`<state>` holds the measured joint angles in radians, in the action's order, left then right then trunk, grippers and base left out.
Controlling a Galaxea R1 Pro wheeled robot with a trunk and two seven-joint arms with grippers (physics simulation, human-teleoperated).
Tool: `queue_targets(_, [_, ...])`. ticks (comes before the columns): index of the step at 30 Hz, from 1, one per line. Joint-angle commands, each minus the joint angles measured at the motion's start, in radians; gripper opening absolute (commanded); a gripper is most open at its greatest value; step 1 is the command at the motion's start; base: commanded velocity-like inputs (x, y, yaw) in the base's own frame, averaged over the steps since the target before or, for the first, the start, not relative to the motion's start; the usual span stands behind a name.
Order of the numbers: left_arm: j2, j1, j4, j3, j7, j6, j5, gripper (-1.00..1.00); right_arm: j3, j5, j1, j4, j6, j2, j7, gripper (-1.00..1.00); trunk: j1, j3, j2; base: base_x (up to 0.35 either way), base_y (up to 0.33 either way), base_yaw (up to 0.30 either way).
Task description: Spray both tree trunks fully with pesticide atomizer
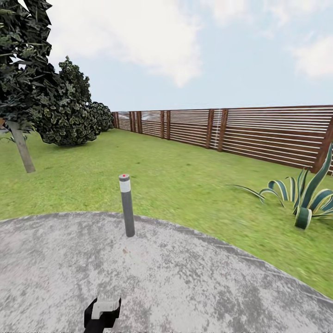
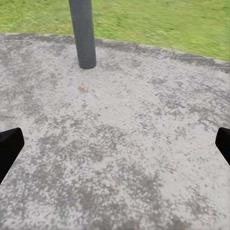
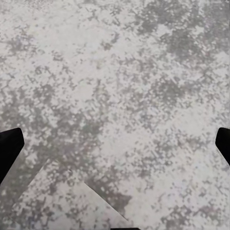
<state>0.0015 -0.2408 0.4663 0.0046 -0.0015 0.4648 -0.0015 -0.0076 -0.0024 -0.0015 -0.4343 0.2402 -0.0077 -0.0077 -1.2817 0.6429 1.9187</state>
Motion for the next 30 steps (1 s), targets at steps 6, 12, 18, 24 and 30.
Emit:
queue_targets(6, [0.000,0.000,0.000,0.000,0.000,0.000,0.000,1.00,0.000,-0.001,0.000,-0.021,0.000,0.000,0.000,1.00,-0.023,0.019,0.042,0.000,0.000,0.000])
queue_targets(12, [0.000,0.000,0.000,0.000,0.000,0.000,0.000,1.00,0.000,-0.001,0.000,-0.023,0.000,0.000,0.000,1.00,-0.046,0.038,0.084,0.000,0.000,0.000])
queue_targets(18, [0.000,0.000,0.000,0.000,0.000,0.000,0.000,1.00,0.000,-0.001,0.000,-0.023,0.000,-0.001,0.000,1.00,-0.069,0.057,0.126,0.000,0.000,0.000])
queue_targets(24, [0.000,0.000,0.000,0.000,0.000,0.000,0.000,1.00,0.000,-0.001,0.000,-0.023,0.000,-0.001,0.000,1.00,-0.092,0.075,0.168,0.000,0.000,0.000])
queue_targets(30, [0.000,0.000,0.000,0.000,0.000,0.000,0.000,1.00,0.000,-0.001,0.000,-0.023,0.000,-0.001,0.000,1.00,-0.115,0.094,0.210,0.000,0.000,0.000])
